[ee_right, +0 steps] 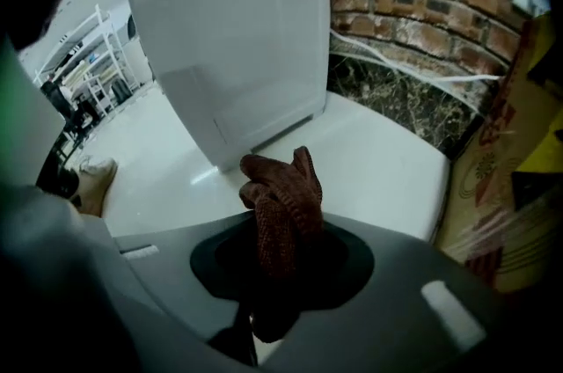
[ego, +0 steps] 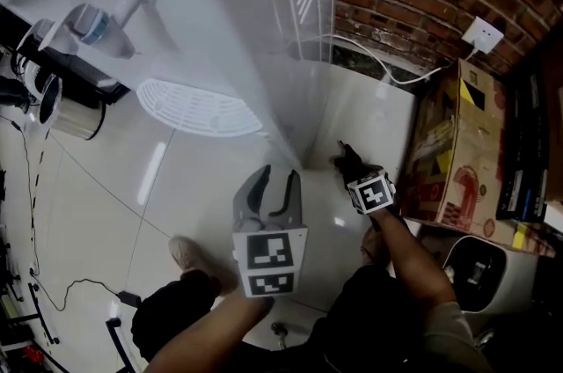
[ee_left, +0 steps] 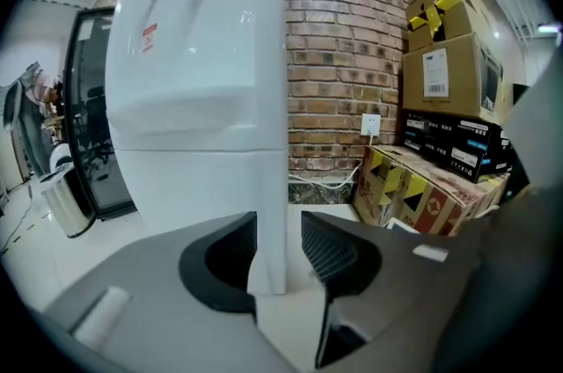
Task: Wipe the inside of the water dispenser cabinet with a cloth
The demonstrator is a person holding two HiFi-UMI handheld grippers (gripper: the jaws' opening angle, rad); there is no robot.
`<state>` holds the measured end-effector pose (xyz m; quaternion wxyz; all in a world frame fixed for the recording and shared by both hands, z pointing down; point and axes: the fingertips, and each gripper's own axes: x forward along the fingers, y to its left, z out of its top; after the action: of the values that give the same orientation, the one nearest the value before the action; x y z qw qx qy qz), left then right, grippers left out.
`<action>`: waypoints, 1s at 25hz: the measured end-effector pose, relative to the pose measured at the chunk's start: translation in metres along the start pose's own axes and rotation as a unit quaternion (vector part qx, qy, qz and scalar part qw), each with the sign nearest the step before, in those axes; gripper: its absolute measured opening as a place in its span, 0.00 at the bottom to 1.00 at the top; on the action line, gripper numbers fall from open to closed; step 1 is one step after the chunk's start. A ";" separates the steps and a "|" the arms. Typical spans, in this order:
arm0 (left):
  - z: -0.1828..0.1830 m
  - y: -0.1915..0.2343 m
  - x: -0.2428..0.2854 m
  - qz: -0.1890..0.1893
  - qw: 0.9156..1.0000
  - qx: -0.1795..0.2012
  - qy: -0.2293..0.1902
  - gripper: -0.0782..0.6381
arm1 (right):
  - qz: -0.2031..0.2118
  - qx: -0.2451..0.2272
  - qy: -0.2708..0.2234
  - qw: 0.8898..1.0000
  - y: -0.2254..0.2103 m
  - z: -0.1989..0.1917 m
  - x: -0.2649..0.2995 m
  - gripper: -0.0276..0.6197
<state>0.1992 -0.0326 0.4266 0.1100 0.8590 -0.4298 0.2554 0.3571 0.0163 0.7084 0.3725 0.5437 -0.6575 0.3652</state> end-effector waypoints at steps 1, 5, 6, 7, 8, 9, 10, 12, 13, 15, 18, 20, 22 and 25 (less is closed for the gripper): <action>0.002 0.003 -0.004 0.006 1.000 0.007 -0.001 0.30 | 0.001 0.009 -0.022 1.000 0.004 0.009 -0.016 0.19; 0.018 0.009 -0.004 0.034 0.999 0.032 -0.024 0.37 | -0.012 0.002 -0.103 0.995 -0.004 0.072 -0.100 0.19; 0.022 0.010 -0.002 0.038 0.999 0.024 -0.030 0.41 | -0.017 -0.007 -0.123 0.992 -0.006 0.090 -0.127 0.19; 0.024 0.009 -0.002 0.040 0.999 0.015 -0.034 0.45 | -0.022 -0.016 -0.143 0.989 -0.005 0.107 -0.156 0.19; 0.026 0.009 -0.003 0.041 0.998 0.008 -0.037 0.48 | -0.025 -0.023 -0.161 0.986 -0.002 0.122 -0.185 0.19; 0.028 0.008 -0.003 0.041 0.998 0.005 -0.040 0.50 | -0.026 -0.027 -0.178 0.983 0.003 0.136 -0.213 0.19; 0.029 0.009 -0.004 0.042 0.998 0.003 -0.043 0.51 | -0.027 -0.028 -0.191 0.981 0.008 0.147 -0.239 0.19; 0.033 0.012 -0.005 0.046 0.998 0.001 -0.048 0.52 | -0.029 -0.030 -0.201 0.979 0.018 0.162 -0.280 0.19; 0.036 0.015 -0.006 0.049 0.998 -0.001 -0.050 0.52 | -0.034 -0.031 -0.200 0.979 0.022 0.167 -0.298 0.20; 0.040 0.020 -0.005 0.054 0.997 -0.008 -0.055 0.52 | -0.043 -0.016 -0.207 0.977 0.026 0.179 -0.331 0.20; 0.041 0.021 0.002 0.055 0.997 -0.008 -0.052 0.53 | -0.041 0.040 -0.253 0.966 0.036 0.199 -0.374 0.20; 0.038 0.018 0.009 0.050 0.998 -0.004 -0.047 0.55 | -0.022 0.078 -0.290 0.954 0.050 0.209 -0.389 0.20; 0.037 0.013 0.015 0.047 0.998 0.000 -0.043 0.56 | -0.010 0.077 -0.313 0.947 0.066 0.214 -0.392 0.20; 0.039 0.010 0.024 0.056 0.998 -0.004 -0.043 0.57 | 0.008 0.042 -0.325 0.945 0.083 0.213 -0.387 0.20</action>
<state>0.2168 -0.0707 0.4064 0.0807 0.8435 -0.4823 0.2223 0.3066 0.0108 0.2617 0.1125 0.6430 -0.7310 0.1987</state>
